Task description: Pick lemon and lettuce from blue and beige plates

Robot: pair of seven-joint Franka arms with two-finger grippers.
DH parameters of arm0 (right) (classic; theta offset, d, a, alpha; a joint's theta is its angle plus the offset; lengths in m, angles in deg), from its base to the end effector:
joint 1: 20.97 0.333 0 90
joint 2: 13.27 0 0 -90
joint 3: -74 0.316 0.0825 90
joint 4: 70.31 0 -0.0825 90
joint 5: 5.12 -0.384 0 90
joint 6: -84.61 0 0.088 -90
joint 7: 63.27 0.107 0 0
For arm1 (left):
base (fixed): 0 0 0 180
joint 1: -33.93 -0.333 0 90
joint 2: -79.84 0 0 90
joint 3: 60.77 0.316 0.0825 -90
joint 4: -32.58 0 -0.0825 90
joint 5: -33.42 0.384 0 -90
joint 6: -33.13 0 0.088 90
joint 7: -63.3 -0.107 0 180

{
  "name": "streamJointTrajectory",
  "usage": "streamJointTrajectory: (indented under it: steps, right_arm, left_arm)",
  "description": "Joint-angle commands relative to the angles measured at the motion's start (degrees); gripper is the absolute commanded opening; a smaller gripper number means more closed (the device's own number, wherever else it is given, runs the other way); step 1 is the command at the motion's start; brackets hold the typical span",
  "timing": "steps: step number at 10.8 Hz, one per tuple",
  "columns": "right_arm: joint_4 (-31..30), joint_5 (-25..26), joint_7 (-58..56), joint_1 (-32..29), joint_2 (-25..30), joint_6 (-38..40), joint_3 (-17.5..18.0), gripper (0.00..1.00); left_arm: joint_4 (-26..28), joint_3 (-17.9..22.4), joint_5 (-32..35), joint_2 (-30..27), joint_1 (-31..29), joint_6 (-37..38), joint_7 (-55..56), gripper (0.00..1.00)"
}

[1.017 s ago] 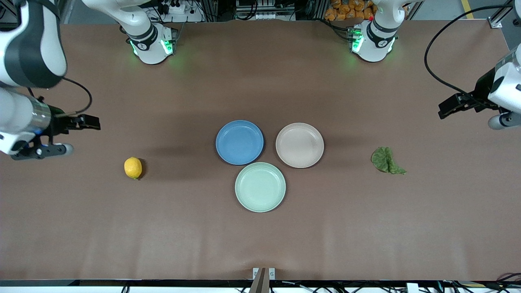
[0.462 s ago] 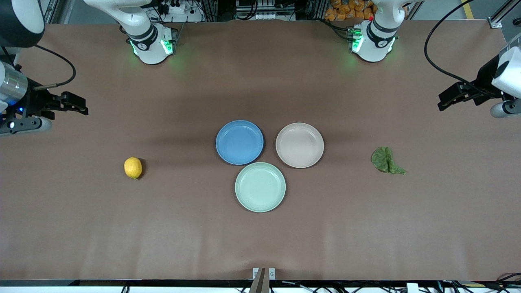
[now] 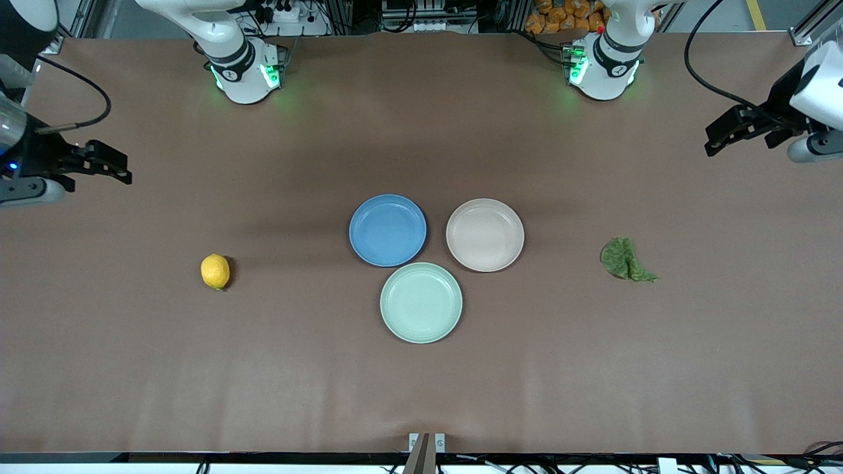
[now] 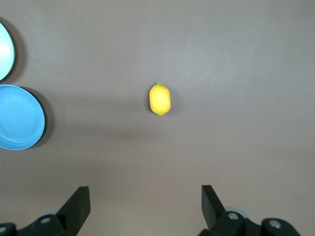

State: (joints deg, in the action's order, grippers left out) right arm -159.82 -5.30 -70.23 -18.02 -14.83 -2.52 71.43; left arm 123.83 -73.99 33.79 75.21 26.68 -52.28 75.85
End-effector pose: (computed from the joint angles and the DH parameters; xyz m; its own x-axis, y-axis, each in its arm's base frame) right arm 0.5570 0.0044 0.6092 0.9895 0.1278 -0.0679 0.1274 -0.9918 -0.0102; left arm 0.5183 -0.0590 0.6496 0.9931 0.1162 -0.0173 0.1157 -0.9929 -0.0294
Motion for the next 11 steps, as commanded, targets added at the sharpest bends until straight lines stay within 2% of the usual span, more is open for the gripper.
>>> streamJointTrajectory:
  steps: [1,3,4,8,11]
  right_arm:
    - [3.5,1.3,1.0,-0.7,-1.1,3.5,0.0,1.00]
    - [4.9,0.8,1.1,0.9,-1.0,3.6,-3.6,1.00]
    - [5.0,0.5,1.1,1.2,-0.7,3.5,-3.9,1.00]
    - [3.9,-0.1,1.6,-0.7,0.4,4.4,-3.7,1.00]
    - [3.7,-0.1,6.5,-1.3,1.0,5.0,-3.5,1.00]
  left_arm:
    - [0.9,0.6,-1.3,-2.4,0.7,0.9,-2.0,1.00]
    - [0.9,0.7,-1.3,-2.9,1.4,1.1,-1.9,1.00]
    - [0.9,0.7,-1.3,-3.1,1.4,1.2,-2.1,1.00]
    - [1.2,0.9,-1.3,-3.5,1.2,1.3,-3.6,1.00]
    - [2.2,0.9,-1.3,-2.0,1.1,1.3,-3.6,1.00]
